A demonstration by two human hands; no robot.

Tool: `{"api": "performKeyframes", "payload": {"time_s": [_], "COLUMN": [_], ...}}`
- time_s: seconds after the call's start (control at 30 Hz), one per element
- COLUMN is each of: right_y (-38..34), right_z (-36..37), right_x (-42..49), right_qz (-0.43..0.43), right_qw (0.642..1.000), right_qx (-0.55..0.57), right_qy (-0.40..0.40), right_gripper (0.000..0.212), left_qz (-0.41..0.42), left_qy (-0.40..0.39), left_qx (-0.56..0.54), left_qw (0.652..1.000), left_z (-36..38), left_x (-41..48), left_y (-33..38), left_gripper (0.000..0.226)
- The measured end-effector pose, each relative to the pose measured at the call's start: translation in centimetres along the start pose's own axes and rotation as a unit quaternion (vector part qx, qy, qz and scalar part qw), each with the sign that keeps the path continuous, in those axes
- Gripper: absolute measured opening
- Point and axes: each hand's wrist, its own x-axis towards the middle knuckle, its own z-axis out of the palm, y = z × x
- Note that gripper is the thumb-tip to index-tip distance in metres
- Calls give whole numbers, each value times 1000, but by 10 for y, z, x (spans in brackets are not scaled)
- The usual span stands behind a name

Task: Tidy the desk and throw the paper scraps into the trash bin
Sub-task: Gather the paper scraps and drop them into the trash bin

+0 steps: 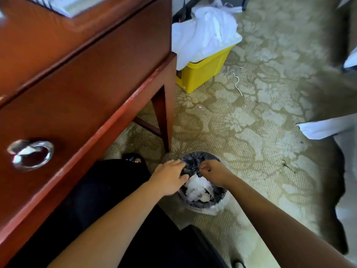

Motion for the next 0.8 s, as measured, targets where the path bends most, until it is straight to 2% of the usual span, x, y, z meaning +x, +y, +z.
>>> {"api": "performKeyframes", "payload": {"time_s": [0.13,0.27,0.37,0.43,0.6,0.7,0.8], "right_y": [-47,-109,-151,-181,-249,-284,-317], "right_z": [-17,-37,-54,-63,-72,-66,-56], "right_x": [-26,-64,-94,-119,-166,-174,-167], "right_qz": [-79,-169,-225,-267,-349,-395,-424], "right_qw": [995,971,946,923,869,842,830], "right_qx": [-52,-166,-225,-247,-202,-183,-172], "right_qy": [4,18,62,124,286,318,319], "right_gripper": [18,22,25,23,19,17,18], "left_qz": [8,62,85,93,91,56,6], "left_qy": [63,172,212,256,391,427,435], "left_qx": [9,40,109,122,102,111,103], "left_qw": [998,982,967,955,910,896,894], "left_z": [-40,-73,-92,-106,-141,-153,-157], "left_x": [-57,-133,-189,-225,-301,-332,-353], "left_y": [-11,-14,-10,-8,-17,-34,-57], "left_gripper": [58,57,55,54,54,54,53]}}
